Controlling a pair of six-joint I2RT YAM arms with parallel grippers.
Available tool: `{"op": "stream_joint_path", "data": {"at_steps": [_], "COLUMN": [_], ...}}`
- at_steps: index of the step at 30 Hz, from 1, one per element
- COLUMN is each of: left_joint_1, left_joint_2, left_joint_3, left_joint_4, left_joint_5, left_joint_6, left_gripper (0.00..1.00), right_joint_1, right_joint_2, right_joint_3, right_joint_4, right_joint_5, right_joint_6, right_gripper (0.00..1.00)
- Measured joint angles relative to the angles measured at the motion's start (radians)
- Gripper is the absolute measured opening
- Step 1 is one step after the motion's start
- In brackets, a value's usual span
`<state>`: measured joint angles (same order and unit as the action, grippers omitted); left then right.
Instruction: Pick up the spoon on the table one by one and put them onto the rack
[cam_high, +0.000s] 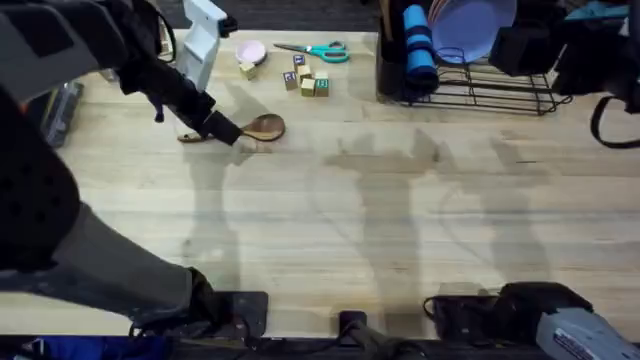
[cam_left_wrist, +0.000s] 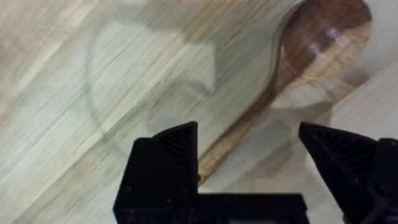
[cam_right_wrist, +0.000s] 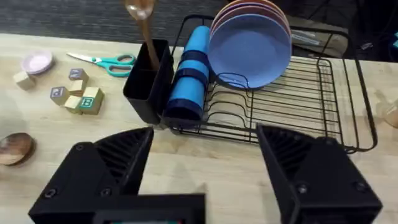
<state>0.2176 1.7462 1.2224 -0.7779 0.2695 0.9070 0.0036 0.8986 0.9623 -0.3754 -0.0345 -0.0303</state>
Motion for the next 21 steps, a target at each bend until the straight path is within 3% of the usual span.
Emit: {"op": "stream_joint_path", "data": {"at_steps": [9, 21], "left_joint_1": [0.000, -0.003], "left_joint_2": [0.102, 0.106], "left_joint_3": [0.000, 0.006], "left_joint_4": [0.043, 0.030], "left_joint_5": [0.001, 0.007], "left_joint_6": [0.000, 0.008], "left_gripper": [0.993, 0.993], "right_joint_1": [0.000, 0.000], "right_joint_2": [0.000, 0.000], "right_joint_3": [0.000, 0.000], "right_joint_4": [0.000, 0.000], "right_joint_5": [-0.008, -0.008], "right_joint_6": [0.000, 0.000], "right_gripper": [0.997, 0.996]}}
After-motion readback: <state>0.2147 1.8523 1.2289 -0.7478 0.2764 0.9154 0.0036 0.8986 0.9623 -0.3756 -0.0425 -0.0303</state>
